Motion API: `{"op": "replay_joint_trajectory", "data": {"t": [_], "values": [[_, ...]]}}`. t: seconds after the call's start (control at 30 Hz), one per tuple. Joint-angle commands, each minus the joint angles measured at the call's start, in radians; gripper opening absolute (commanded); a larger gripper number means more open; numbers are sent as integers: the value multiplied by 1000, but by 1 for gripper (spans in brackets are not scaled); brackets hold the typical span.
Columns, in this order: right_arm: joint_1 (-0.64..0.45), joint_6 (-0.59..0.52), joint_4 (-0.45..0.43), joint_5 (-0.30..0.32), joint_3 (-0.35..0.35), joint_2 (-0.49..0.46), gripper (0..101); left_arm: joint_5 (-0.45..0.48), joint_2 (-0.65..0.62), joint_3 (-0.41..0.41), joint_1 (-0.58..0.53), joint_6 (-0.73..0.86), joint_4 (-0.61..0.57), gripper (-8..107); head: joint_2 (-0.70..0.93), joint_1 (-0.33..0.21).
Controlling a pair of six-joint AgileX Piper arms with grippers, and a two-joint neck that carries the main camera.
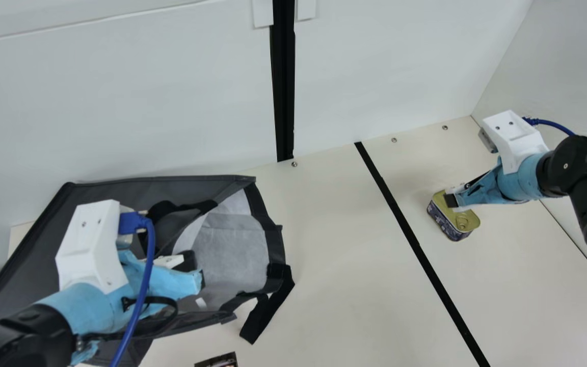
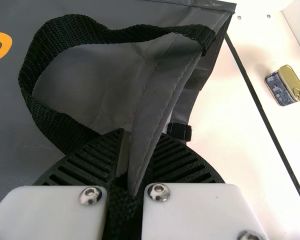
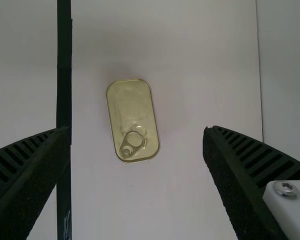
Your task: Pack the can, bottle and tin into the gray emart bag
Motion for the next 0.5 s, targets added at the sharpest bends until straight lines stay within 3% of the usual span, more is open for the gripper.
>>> {"op": "replay_joint_trajectory", "data": {"t": [0.0, 0.47], "values": [[-3, -11, 7, 0, -2, 11, 91, 0, 0, 0, 0, 0, 0, 10, -1, -23], [-11, -83, 39, -23, -4, 88, 91, 0, 0, 0, 0, 0, 0, 10, -1, -23]]}}
